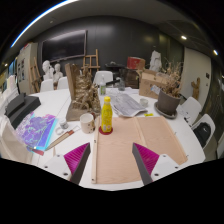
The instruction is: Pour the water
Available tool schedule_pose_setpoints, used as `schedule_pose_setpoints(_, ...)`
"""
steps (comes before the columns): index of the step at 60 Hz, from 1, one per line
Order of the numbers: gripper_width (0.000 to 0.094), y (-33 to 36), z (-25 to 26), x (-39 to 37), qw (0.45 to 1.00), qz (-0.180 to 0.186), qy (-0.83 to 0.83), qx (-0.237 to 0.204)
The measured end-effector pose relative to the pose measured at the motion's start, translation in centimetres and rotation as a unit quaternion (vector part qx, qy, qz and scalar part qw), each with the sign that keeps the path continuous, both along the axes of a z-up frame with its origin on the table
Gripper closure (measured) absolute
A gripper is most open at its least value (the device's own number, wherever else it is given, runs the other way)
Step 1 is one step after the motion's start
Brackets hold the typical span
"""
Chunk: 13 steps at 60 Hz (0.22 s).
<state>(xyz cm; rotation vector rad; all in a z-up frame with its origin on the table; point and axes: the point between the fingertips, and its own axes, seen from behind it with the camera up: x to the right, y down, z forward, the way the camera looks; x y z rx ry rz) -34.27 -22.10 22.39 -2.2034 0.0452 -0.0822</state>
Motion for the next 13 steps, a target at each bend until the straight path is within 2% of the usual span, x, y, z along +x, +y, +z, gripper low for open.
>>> schedule_pose_setpoints(13, 0.0076, -1.7, 0.1, 1.6, 1.000, 0.016, -0.018, 0.004)
